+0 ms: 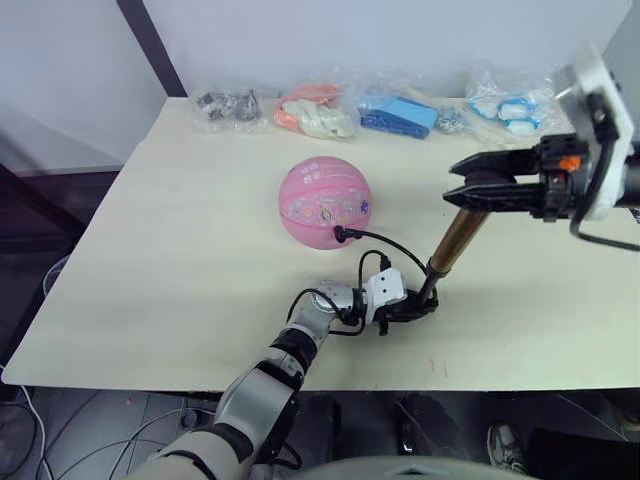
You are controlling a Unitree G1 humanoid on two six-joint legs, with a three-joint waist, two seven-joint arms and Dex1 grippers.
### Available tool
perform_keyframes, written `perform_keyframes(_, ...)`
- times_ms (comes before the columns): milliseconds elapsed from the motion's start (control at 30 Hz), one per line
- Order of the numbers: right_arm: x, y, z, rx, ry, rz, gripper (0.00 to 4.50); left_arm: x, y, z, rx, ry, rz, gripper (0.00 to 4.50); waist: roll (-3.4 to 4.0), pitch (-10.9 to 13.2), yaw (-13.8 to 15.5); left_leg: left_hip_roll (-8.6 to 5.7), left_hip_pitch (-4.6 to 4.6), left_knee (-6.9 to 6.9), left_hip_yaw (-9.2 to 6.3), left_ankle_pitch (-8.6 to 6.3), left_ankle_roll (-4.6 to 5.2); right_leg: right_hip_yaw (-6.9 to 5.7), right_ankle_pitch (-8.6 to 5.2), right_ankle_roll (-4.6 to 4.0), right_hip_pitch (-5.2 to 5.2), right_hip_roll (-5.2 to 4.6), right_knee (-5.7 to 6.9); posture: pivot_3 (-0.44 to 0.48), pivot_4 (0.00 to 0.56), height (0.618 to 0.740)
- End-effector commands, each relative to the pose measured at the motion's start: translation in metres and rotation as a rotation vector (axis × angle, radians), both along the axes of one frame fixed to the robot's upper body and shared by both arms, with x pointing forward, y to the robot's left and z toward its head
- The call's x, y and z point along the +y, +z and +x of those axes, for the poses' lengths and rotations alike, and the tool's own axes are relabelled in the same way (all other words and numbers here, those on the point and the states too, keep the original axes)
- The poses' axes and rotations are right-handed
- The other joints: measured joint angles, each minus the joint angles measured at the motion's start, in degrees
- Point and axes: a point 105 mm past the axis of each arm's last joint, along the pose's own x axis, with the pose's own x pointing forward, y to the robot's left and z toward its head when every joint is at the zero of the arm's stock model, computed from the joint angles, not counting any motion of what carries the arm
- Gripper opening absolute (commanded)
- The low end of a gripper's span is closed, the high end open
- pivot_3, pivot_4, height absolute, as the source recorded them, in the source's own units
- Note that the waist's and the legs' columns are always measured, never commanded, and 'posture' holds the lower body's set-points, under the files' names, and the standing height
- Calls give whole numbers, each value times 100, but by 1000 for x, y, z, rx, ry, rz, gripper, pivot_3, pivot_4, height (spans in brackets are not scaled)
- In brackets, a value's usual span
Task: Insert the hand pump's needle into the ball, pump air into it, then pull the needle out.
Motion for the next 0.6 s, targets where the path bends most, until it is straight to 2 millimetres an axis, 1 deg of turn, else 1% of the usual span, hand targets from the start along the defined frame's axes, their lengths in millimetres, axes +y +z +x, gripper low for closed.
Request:
perform_keyframes(33, 6, -33, -2, 35, 4, -31, 1740, 11, -21, -7, 62, 21, 57, 1117, -4, -5, -5, 1, 3, 0, -2, 0, 0, 0, 0, 0, 3, 3, 2, 0, 150, 738)
perform_keyframes(167, 8, -64, -2, 69, -10, -46, 1740, 11, -21, -8, 59, 21, 51, 1117, -13, -14, -10, 5, 19, 4, -7, 0, 0, -2, 0, 0, 21, 11, 2, 0, 150, 738)
perform_keyframes(300, 14, -88, -4, 108, -14, -39, 1740, 12, -21, -8, 58, 22, 48, 1117, -18, -15, -14, 5, 46, 1, -6, 0, 0, -1, -1, 0, 47, 13, -1, 0, 150, 738)
perform_keyframes(367, 16, -95, -5, 120, -16, -37, 1740, 13, -21, -9, 57, 23, 47, 1117, -20, -16, -15, 6, 69, -7, -5, 0, 0, -1, -2, 0, 68, 13, -8, 0, 150, 738)
perform_keyframes(500, 23, -123, -5, 146, -39, -54, 1740, 14, -22, -10, 58, 26, 43, 1117, -29, -21, -19, 7, 77, -14, -6, -1, -1, 0, -2, 0, 73, 15, -9, 0, 150, 738)
perform_keyframes(600, 22, -139, -1, 147, -66, -70, 1740, 13, -21, -9, 67, 39, 30, 1117, -31, -25, -20, 8, 81, -18, -6, -1, -1, 0, -3, 0, 75, 16, -10, 0, 150, 738)
